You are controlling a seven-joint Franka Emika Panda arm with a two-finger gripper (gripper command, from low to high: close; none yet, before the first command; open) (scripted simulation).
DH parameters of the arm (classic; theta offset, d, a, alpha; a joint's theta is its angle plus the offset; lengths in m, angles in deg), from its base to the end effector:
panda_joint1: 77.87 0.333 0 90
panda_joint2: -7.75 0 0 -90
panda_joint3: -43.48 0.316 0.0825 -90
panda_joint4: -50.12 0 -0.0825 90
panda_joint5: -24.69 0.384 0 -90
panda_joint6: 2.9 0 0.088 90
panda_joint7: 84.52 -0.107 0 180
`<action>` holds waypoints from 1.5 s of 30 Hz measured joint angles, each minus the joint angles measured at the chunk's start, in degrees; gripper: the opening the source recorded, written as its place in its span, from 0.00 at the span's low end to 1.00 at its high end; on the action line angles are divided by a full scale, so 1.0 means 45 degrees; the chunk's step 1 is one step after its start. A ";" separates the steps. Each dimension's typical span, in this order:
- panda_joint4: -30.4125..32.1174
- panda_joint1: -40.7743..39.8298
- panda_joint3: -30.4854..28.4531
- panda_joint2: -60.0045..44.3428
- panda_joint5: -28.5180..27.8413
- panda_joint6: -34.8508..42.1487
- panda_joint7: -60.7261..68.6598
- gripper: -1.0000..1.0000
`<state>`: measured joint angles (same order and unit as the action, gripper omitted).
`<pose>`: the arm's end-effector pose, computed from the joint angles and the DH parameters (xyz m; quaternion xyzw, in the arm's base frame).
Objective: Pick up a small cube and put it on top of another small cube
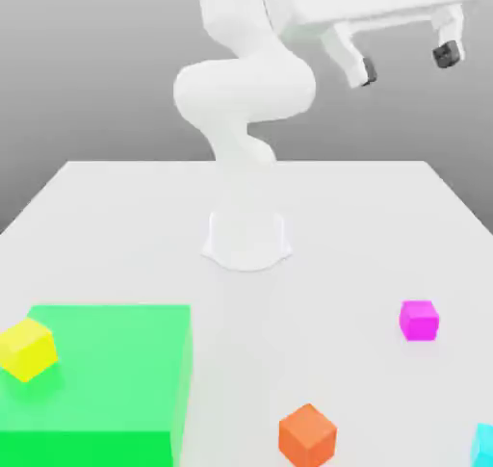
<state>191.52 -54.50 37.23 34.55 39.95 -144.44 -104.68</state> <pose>0.4237 0.1261 0.5105 -0.9593 0.1075 -0.1736 0.1951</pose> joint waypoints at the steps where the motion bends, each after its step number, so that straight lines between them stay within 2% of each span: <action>1: 0.0118 0.0253 -0.0004 -0.0246 0.0163 -0.0117 0.0302 0.50; 12: 0.1426 0.2578 0.0515 -0.2864 0.1538 -0.1442 0.3300 0.50; 20: 0.2447 0.3713 0.1355 -0.4537 0.1506 -0.2630 0.4751 0.50; 27: 0.3421 0.4606 0.1960 -0.5739 0.0088 -0.3844 0.5032 0.50; 33: 0.4240 0.5325 0.1714 -0.6509 -0.2877 -0.4850 0.4018 0.50; 35: 0.4234 0.5387 0.1585 -0.6801 -0.3461 -0.5149 0.3754 0.50; 45: 0.3795 0.5539 0.1290 -0.8917 -0.4131 -0.6904 0.3359 0.50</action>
<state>208.60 -29.58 43.03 -5.58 21.36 -175.51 -89.56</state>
